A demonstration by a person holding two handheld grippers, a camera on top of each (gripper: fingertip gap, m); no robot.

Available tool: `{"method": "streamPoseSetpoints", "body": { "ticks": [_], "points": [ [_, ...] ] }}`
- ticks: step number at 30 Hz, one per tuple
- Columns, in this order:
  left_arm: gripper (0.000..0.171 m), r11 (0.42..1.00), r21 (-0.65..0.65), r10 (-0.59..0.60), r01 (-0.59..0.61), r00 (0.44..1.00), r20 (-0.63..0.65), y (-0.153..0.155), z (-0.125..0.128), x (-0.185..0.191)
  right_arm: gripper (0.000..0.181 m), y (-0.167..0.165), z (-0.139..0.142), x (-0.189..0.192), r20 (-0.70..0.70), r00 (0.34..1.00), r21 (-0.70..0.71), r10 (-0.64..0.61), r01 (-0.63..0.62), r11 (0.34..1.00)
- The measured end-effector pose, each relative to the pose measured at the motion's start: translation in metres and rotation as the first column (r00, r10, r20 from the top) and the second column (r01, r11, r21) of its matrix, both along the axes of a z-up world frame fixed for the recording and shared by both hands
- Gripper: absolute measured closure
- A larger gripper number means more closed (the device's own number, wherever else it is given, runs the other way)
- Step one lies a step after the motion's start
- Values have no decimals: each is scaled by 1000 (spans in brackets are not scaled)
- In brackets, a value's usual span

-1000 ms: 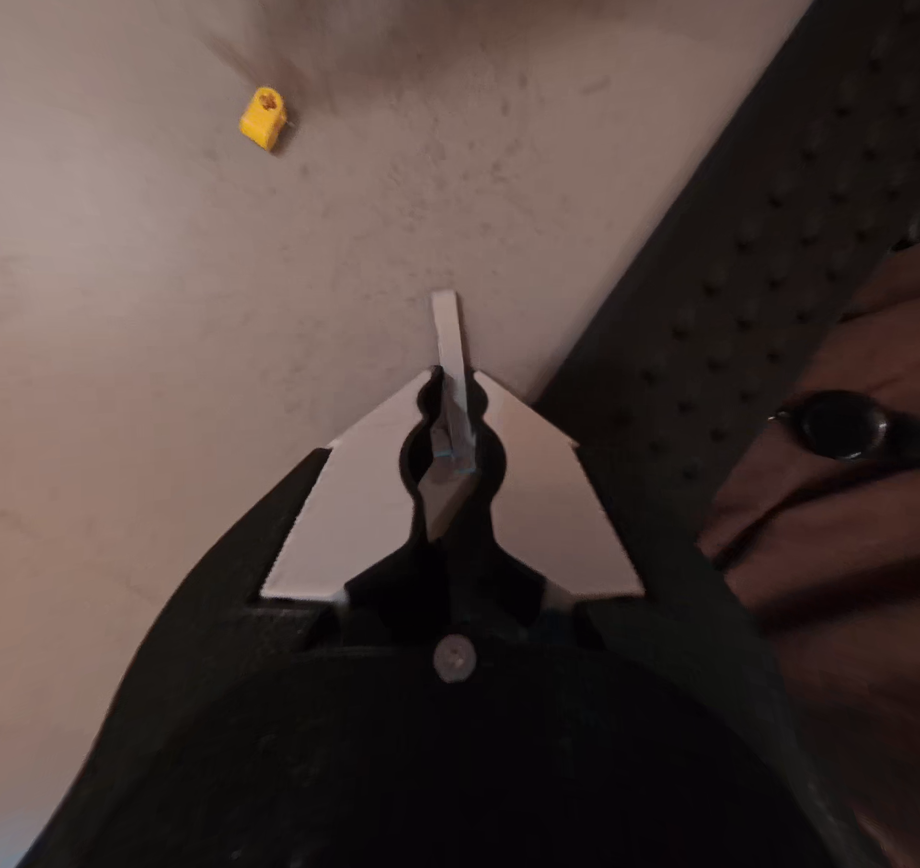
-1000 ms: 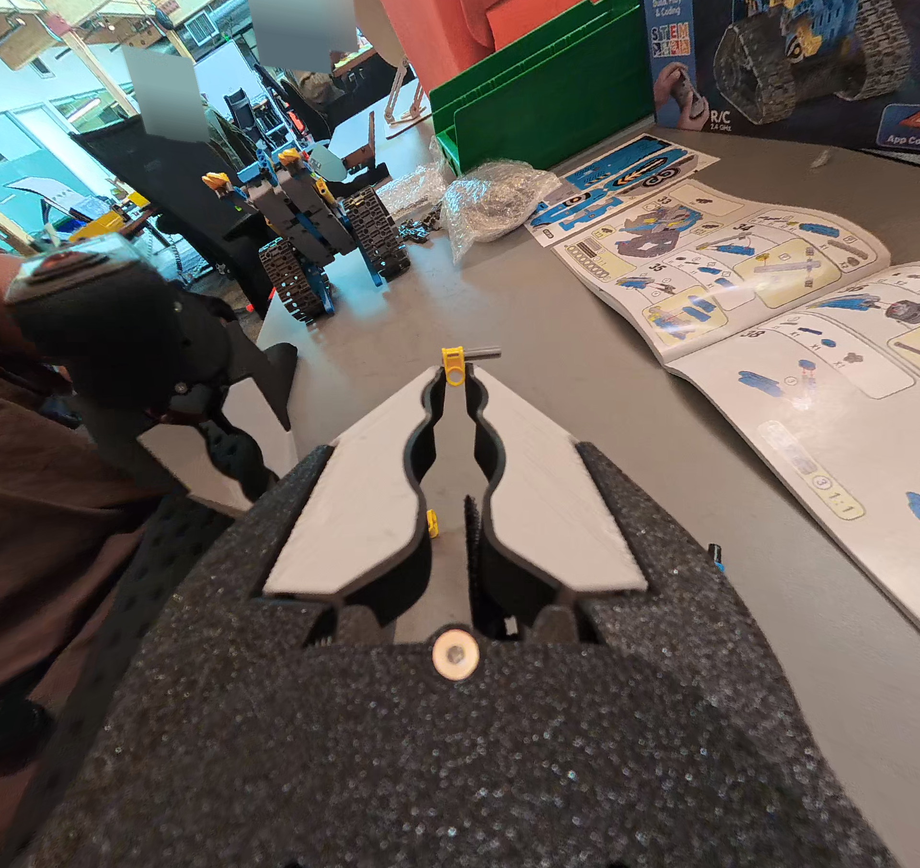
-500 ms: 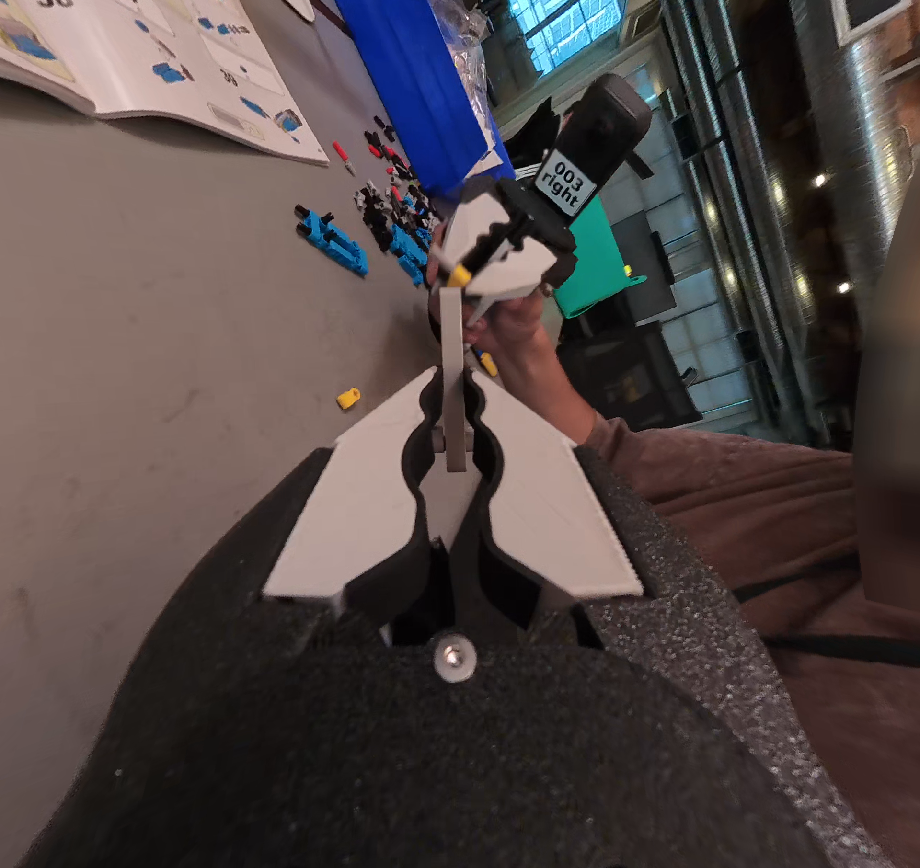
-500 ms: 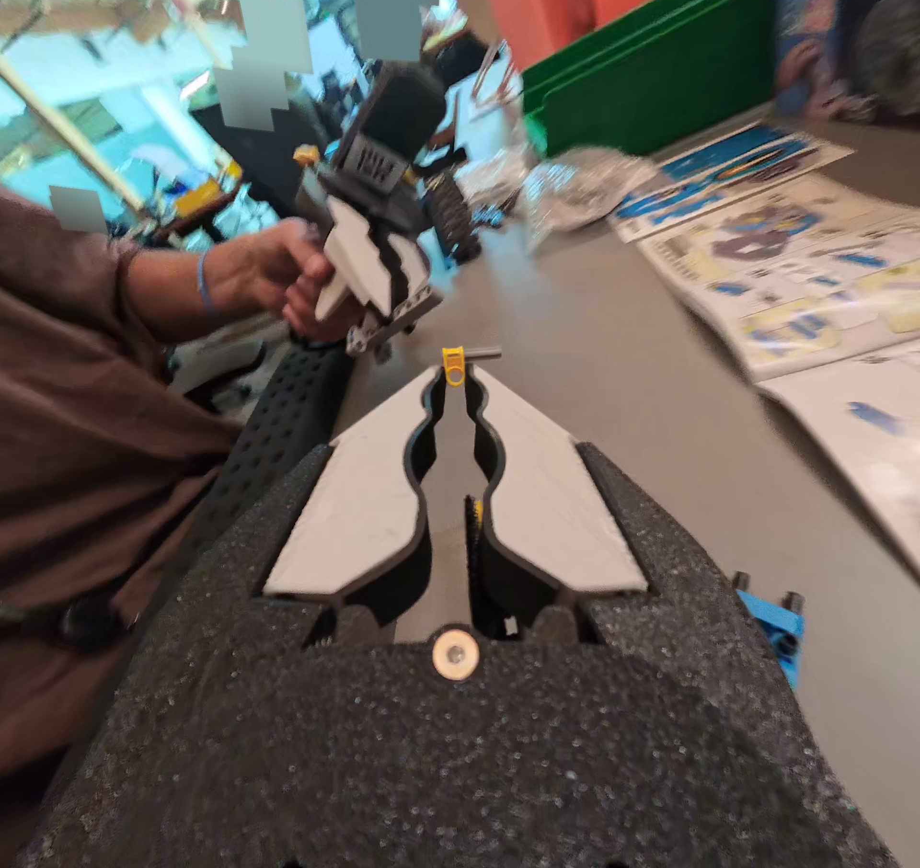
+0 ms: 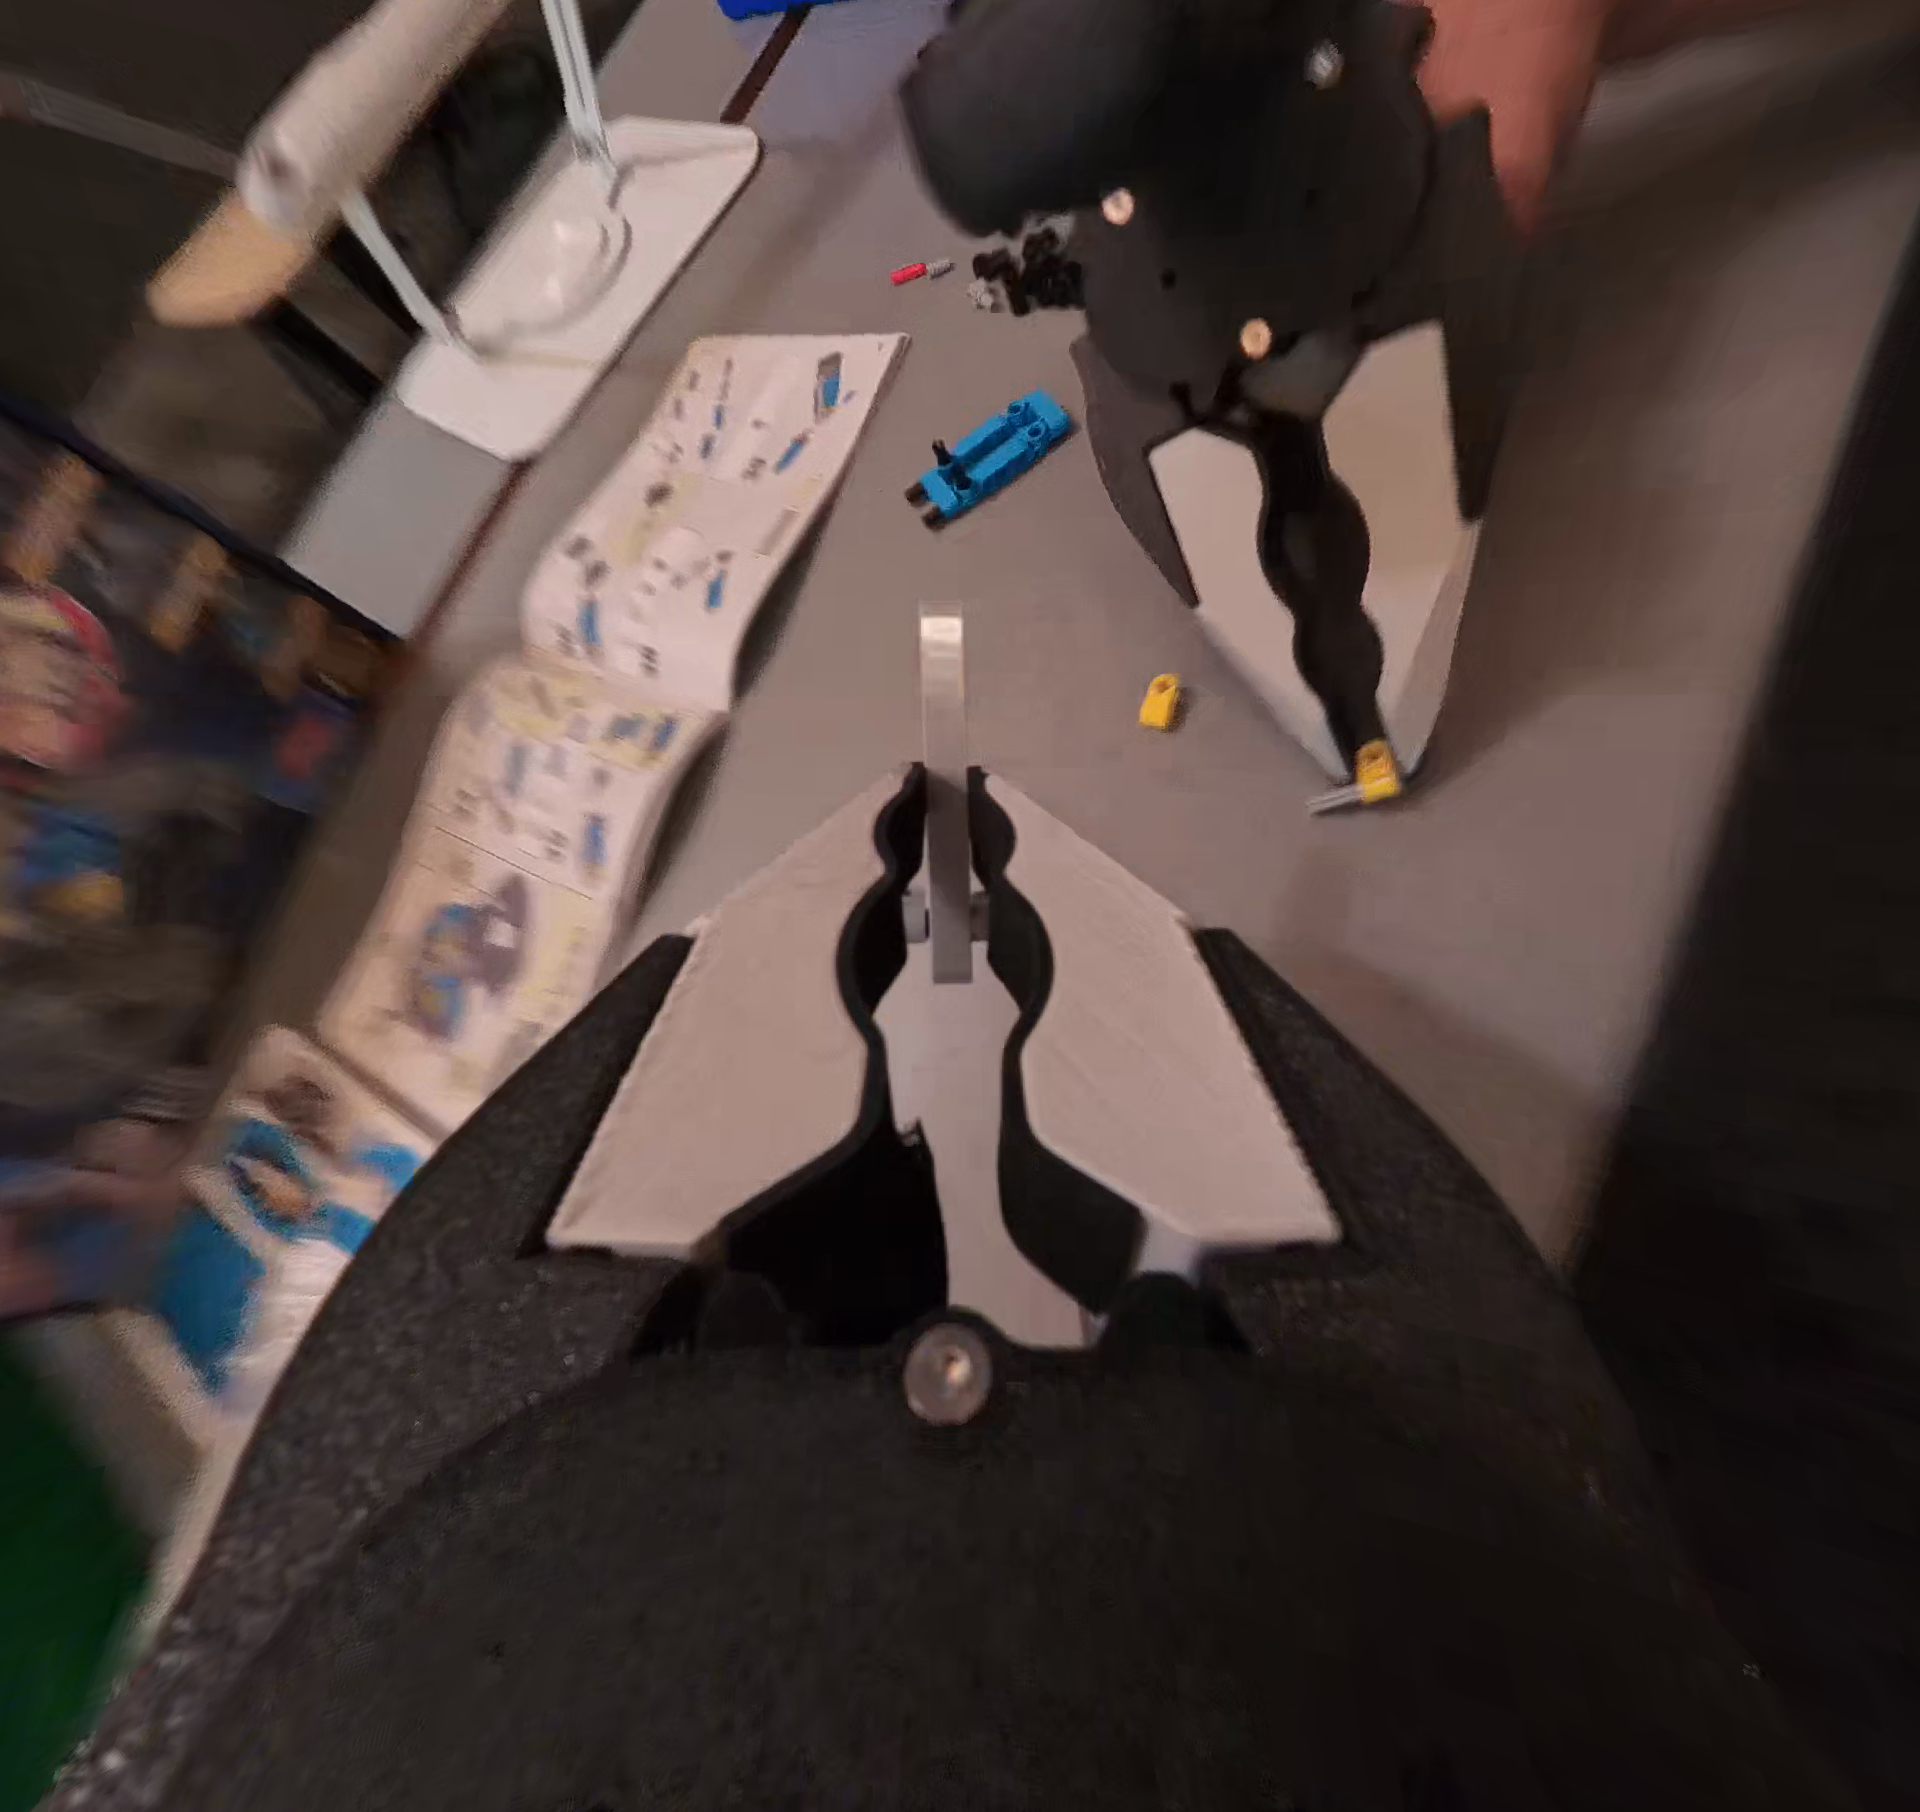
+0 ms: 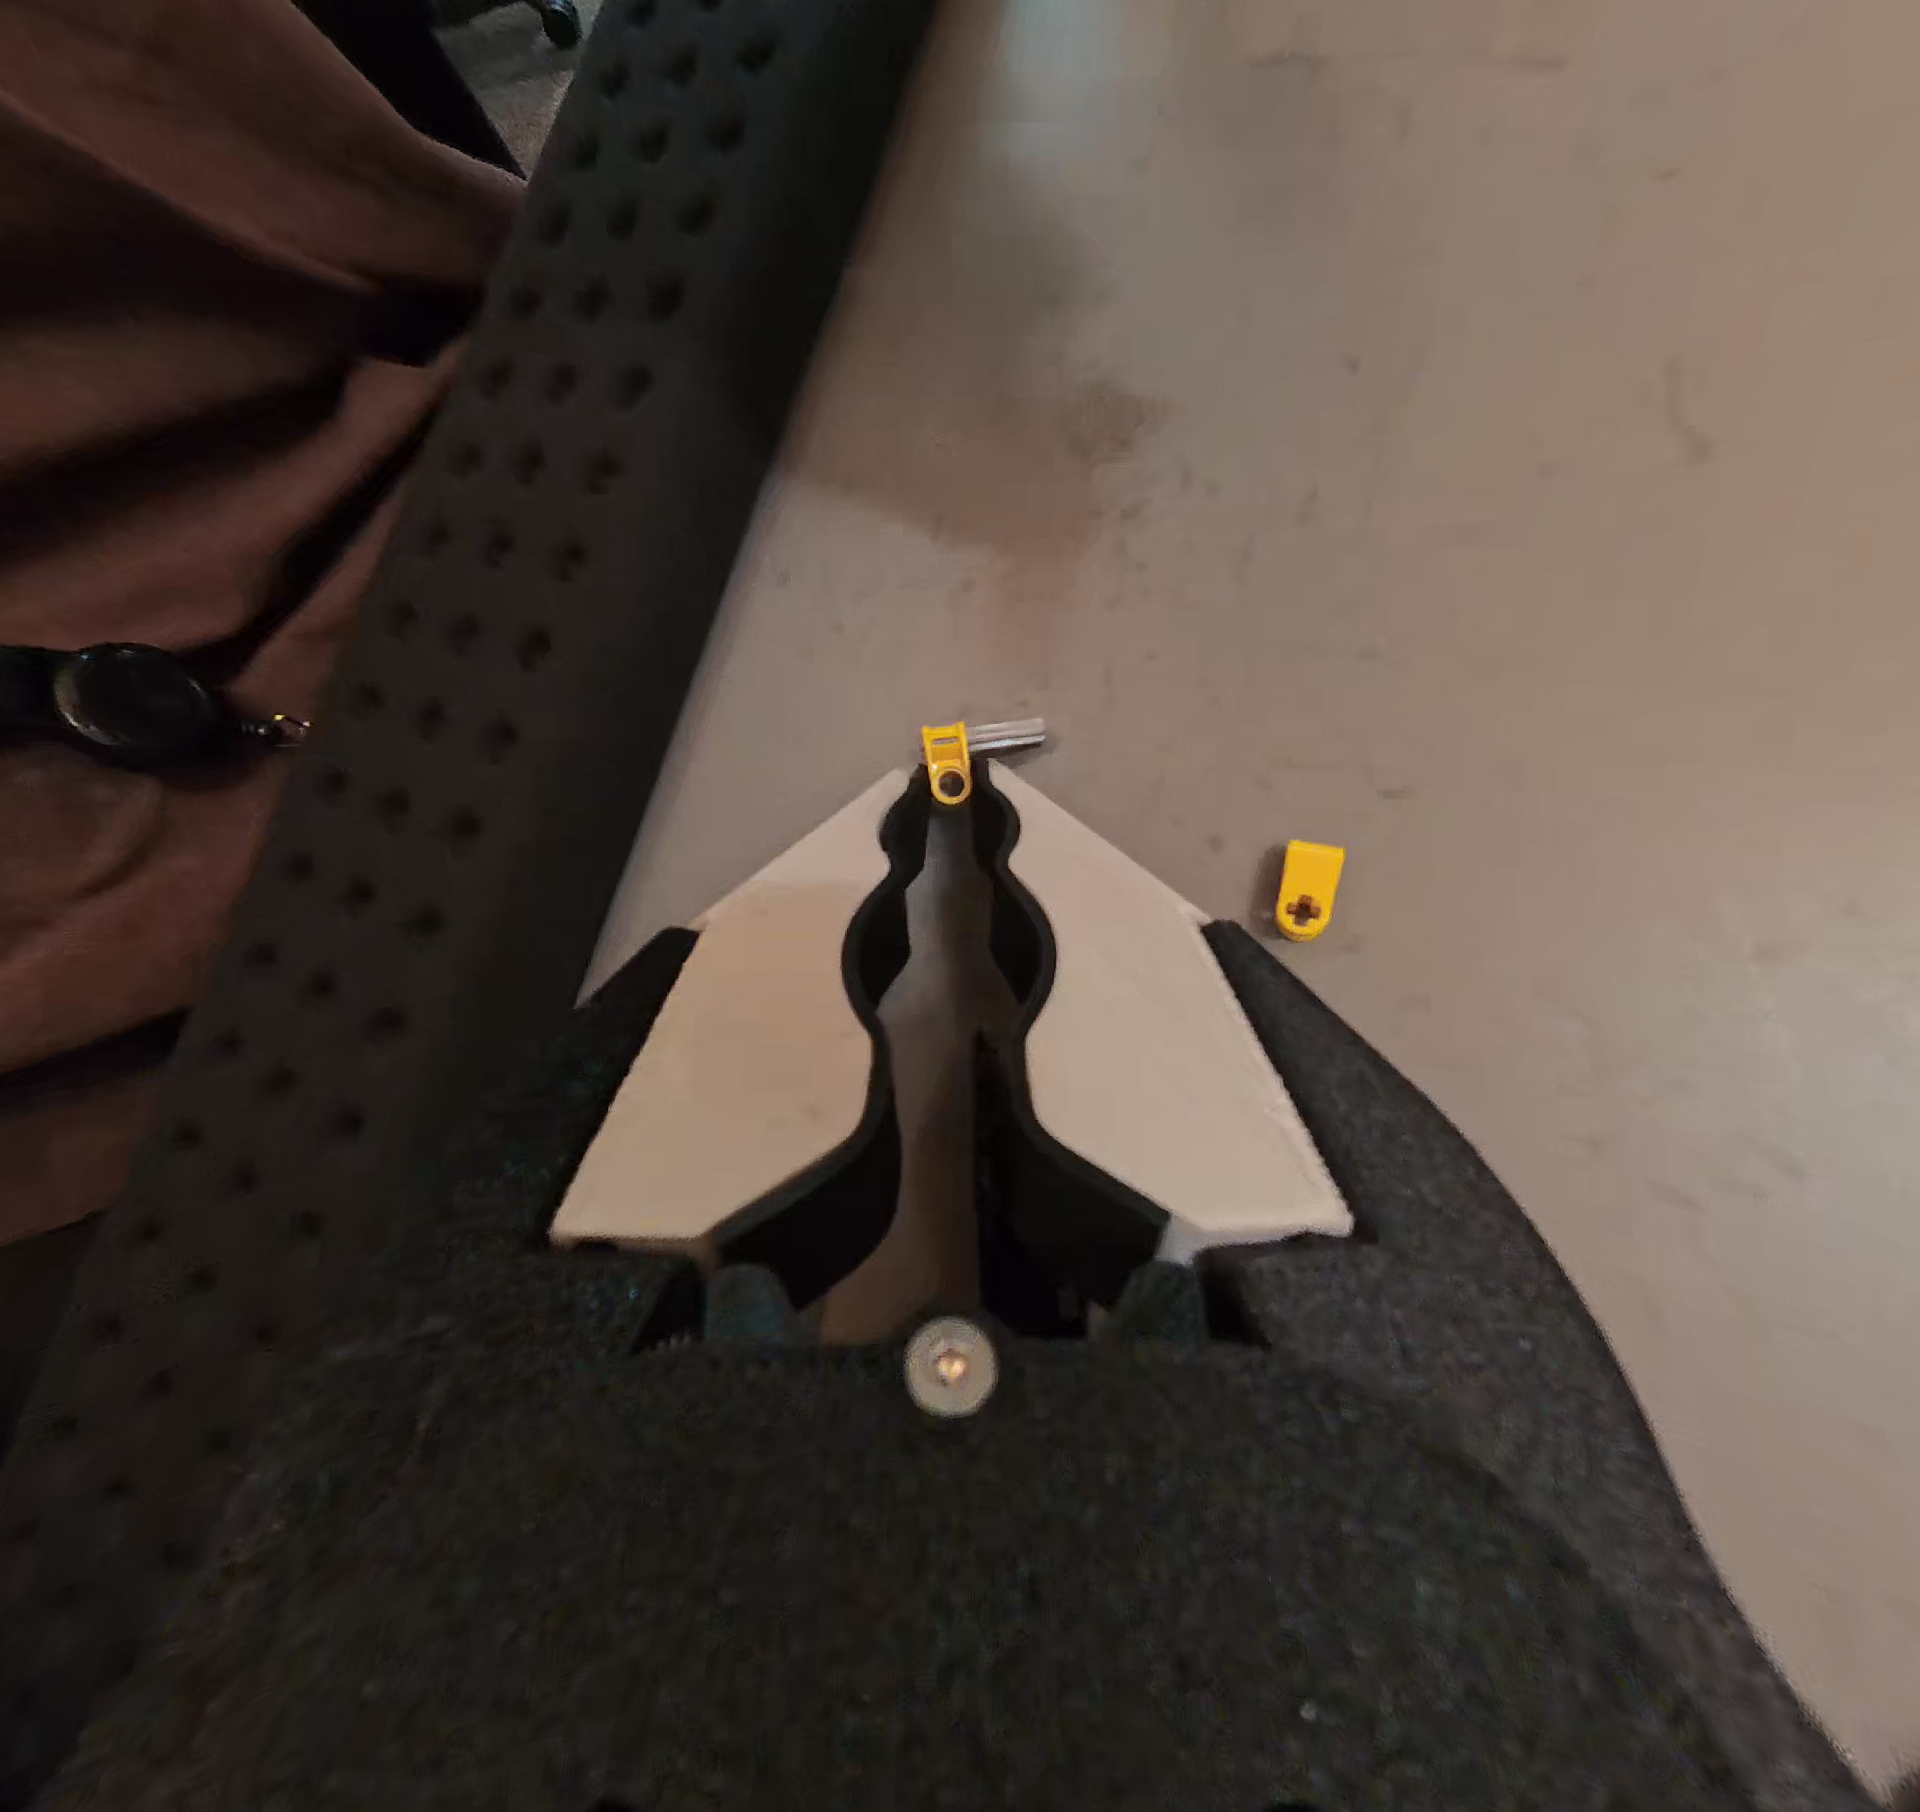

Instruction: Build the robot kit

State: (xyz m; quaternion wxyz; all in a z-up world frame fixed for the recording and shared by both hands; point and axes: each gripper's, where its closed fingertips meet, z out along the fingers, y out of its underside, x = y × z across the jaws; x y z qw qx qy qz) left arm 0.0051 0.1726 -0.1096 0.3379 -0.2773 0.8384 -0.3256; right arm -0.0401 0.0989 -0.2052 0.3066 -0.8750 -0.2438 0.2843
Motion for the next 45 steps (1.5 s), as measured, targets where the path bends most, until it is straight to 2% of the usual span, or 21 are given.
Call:
{"method": "streamPoseSetpoints", "body": {
  "ticks": [2, 4, 7, 10, 15, 16, 20, 22, 25, 27, 29, 30, 32, 33, 34, 35, 37, 39, 40, 42, 45],
  "points": [
    [165, 985, 158, -80, 62, 991, 105, -8, 4, -2, 161, 2, 3, 2, -21, 1000, 5, -23, 23, 1000],
    [165, 933, 345, -166, 101, 973, 163, -14, 3, -5, 151, 8, 16, 10, -93, 992, 12, -89, 90, 996],
    [164, 753, 653, -313, 79, 916, 249, -15, 1, -4, 140, 21, 60, 22, -314, 933, 77, -173, 207, 975],
    [164, 609, 789, -432, 76, 866, 250, -19, -7, -5, 140, 32, 93, 33, -361, 910, 225, -204, 298, 928],
    [164, 603, 796, -426, 49, 863, 269, -16, -9, 0, 155, 43, 92, 30, -183, 948, 346, -260, 310, 886],
    [165, 615, 788, -416, 35, 863, 286, -15, -7, 1, 171, 46, 94, 36, -159, 942, 370, -296, 335, 866],
    [165, 648, 762, -365, -14, 871, 327, -13, -1, 5, 172, 51, 97, 48, -121, 920, 403, -373, 389, 829],
    [165, 617, 787, -387, -19, 863, 324, -12, -3, 5, 165, 52, 94, 47, -106, 917, 391, -383, 393, 832],
    [165, 573, 818, -405, -50, 850, 336, -10, -2, 8, 174, 53, 90, 48, -95, 911, 362, -401, 407, 839],
    [165, 597, 795, -362, -110, 847, 389, -6, 5, 13, 174, 56, 96, 54, -101, 893, 382, -438, 442, 812],
    [162, 691, 705, -241, -159, 869, 432, -3, 11, 17, 174, 60, 102, 63, -93, 859, 412, -503, 493, 766],
    [156, 772, 611, -164, -174, 874, 457, -5, 17, 16, 174, 62, 104, 70, -86, 835, 435, -544, 523, 733],
    [148, 933, 287, 64, -216, 887, 457, -12, 32, 13, 174, 63, 110, 81, -97, 794, 468, -601, 569, 676],
    [149, 966, 64, 203, -249, 893, 403, -13, 37, 13, 174, 63, 115, 85, -109, 776, 493, -621, 585, 644],
    [150, 944, -170, 323, -284, 901, 289, -13, 38, 14, 174, 62, 122, 84, -128, 775, 527, -618, 581, 620],
    [150, 868, -385, 394, -314, 907, 148, -13, 37, 16, 174, 62, 129, 83, -137, 774, 567, -618, 573, 592],
    [146, 607, -742, 364, -284, 930, -58, -18, 50, 19, 174, 58, 150, 79, -136, 766, 679, -629, 534, 504],
    [143, 360, -911, 286, -202, 953, -98, -19, 72, 18, 174, 56, 160, 74, -80, 747, 748, -660, 483, 456],
    [143, 293, -939, 257, -178, 961, -101, -21, 78, 17, 174, 56, 163, 71, -55, 741, 772, -670, 456, 442],
    [144, 234, -959, 222, -157, 969, -105, -25, 85, 16, 174, 54, 169, 66, -43, 738, 800, -674, 430, 419],
    [164, 235, -961, 249, -144, 965, -84, -23, 88, 17, 174, 54, 172, 62, -36, 735, 810, -677, 418, 411]
  ]
}}
